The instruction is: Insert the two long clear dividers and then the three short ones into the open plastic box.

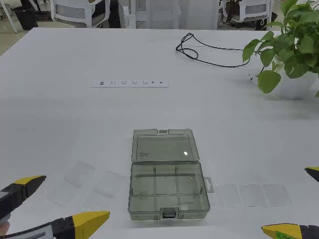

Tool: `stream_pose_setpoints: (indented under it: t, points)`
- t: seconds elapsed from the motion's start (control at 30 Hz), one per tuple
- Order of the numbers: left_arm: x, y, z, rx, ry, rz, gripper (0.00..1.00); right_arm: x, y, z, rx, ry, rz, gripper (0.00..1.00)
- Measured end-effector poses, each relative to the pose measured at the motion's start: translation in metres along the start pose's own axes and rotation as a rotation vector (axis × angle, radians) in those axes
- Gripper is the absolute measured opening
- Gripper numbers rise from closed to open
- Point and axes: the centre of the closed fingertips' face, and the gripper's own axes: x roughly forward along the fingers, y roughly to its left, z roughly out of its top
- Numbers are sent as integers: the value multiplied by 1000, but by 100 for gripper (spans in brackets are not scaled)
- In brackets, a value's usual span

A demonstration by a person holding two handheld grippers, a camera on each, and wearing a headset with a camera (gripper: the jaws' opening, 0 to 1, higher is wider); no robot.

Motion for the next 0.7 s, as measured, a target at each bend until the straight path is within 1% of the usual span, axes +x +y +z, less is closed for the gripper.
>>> stream_pose_setpoints:
  t: [0.13,0.3,0.57,0.7]
  points:
    - [0,-2,-1,-2,1,-3,97,0,0,2,-5,0,2,100]
    - [-1,-3,-3,8,14,-5,97,1,-1,4,-5,-8,5,100]
    - [-1,-6,-3,5,15,-9,97,2,3,3,-1,-12,11,100]
    - [1,-7,-5,4,18,-10,97,1,3,0,3,-4,14,100]
